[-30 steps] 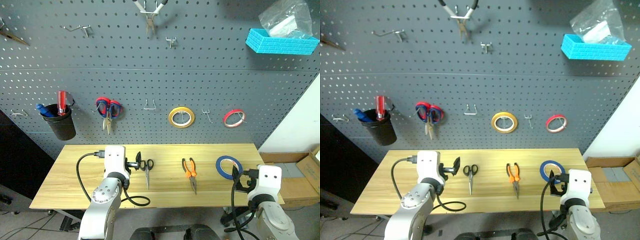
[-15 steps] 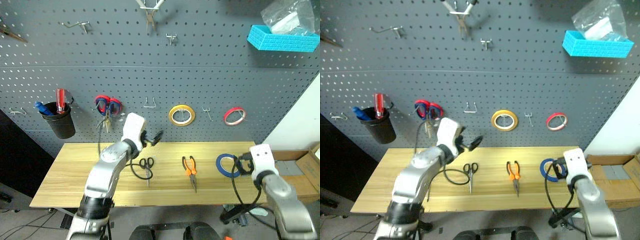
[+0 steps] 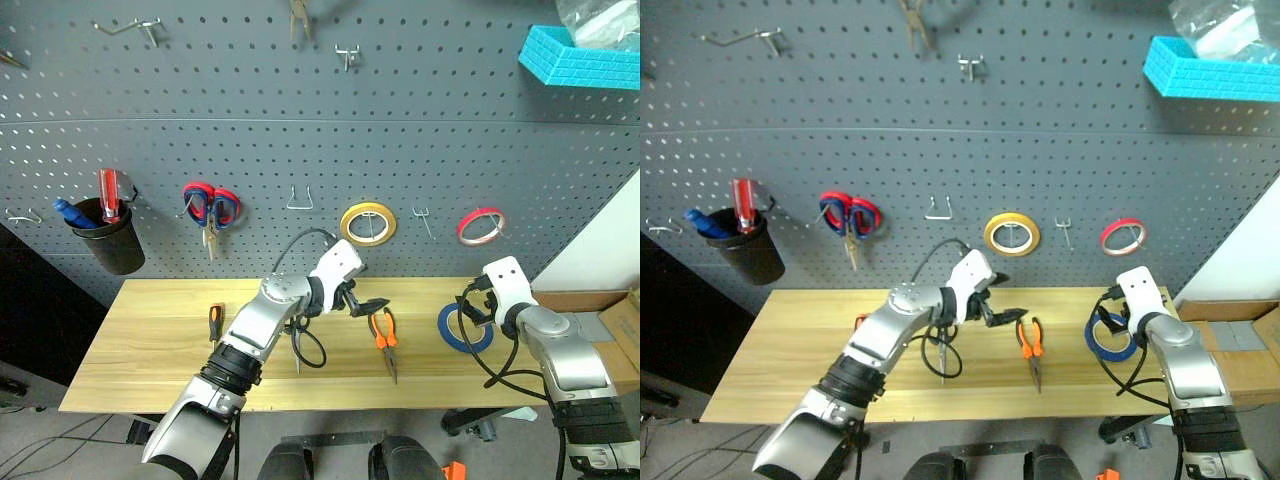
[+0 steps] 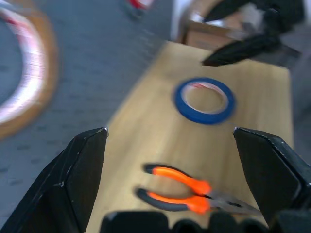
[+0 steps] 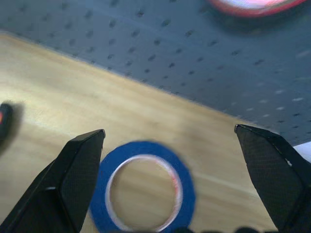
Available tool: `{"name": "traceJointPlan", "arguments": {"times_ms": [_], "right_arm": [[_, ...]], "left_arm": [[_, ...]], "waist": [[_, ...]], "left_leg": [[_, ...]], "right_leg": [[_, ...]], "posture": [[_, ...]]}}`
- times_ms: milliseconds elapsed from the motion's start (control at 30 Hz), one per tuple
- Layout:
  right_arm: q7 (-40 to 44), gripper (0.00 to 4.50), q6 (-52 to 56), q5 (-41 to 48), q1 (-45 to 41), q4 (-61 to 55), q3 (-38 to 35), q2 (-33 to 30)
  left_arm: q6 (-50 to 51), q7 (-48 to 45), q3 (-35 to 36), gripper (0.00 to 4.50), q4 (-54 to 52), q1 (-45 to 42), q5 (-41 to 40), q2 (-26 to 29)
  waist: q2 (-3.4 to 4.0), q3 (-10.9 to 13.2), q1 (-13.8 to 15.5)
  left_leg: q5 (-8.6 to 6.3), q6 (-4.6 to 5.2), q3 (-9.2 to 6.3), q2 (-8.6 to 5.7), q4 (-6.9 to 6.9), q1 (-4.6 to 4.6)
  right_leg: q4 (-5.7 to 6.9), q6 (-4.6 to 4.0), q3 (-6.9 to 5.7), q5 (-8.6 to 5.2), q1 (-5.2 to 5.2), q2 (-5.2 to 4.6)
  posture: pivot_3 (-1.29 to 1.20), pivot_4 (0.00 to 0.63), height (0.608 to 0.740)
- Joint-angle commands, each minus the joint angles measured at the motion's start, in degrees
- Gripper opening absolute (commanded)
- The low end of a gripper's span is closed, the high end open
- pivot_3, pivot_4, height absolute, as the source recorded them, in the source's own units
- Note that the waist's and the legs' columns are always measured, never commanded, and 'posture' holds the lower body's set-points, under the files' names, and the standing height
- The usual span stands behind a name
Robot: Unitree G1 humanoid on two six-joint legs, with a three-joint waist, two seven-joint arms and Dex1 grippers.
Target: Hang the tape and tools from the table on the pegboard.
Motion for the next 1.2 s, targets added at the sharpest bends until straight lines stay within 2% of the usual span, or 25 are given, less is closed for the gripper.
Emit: {"name": "traceJointPlan", "arguments": {"times_ms": [33,67,267,533,867,1200], "right_arm": [[1.28,4.43,2.07,1.44,-1.75,-0.60,-0.20,-0.13],[1.67,4.43,2.64,1.50,-2.11,-0.75,0.11,-0.40],[4.53,4.43,6.30,2.61,-4.89,0.48,2.54,-0.64],[8.20,4.43,8.96,3.58,-8.26,5.39,5.37,-0.64],[8.29,4.43,6.95,2.95,-10.27,15.37,7.46,1.11],[7.74,4.43,6.90,4.05,-13.55,24.65,5.78,2.96]], "left_arm": [[-3.20,-1.07,-1.25,4.43,1.54,-1.60,1.04,-1.75],[-3.70,-1.13,-1.67,4.43,2.20,-1.75,1.45,-2.42],[-7.91,-2.48,-3.86,4.43,7.49,-2.86,3.90,-5.28],[-14.34,-3.47,-5.31,4.43,13.84,-4.44,7.38,-6.57],[-16.16,-1.23,-4.24,4.43,14.13,-3.47,8.34,-7.09],[-15.52,0.25,-3.94,4.43,11.30,-2.21,8.42,-7.59]], "waist": [[0.12,0.70,-0.03],[0.12,1.04,-0.10],[0.05,3.66,-0.98],[-0.01,5.40,-1.31],[-0.11,5.95,-1.29],[-0.16,6.06,-1.29]], "left_leg": [[0.00,0.00,0.00,-0.01,0.02,-0.01],[0.00,0.00,0.00,0.00,0.04,-0.02],[0.01,0.01,-0.03,0.04,0.13,-0.11],[-0.01,0.03,-0.07,-0.01,0.13,-0.18],[-0.01,0.03,-0.09,-0.03,0.14,-0.20],[-0.01,0.03,-0.08,-0.03,0.23,-0.20]], "right_leg": [[0.01,0.00,-0.01,0.00,0.00,0.00],[0.02,0.01,0.00,0.01,0.00,0.00],[0.02,0.07,-0.01,0.06,-0.05,-0.07],[0.00,0.07,-0.10,0.07,-0.06,-0.39],[0.01,0.10,-0.16,0.09,-0.07,-0.46],[0.06,0.15,-0.17,0.12,-0.07,-0.49]], "posture": [[-0.04,0.187,0.740],[-0.05,0.213,0.740],[-0.07,0.252,0.740],[-0.06,0.268,0.740],[-0.04,0.264,0.740],[-0.03,0.268,0.740]]}}
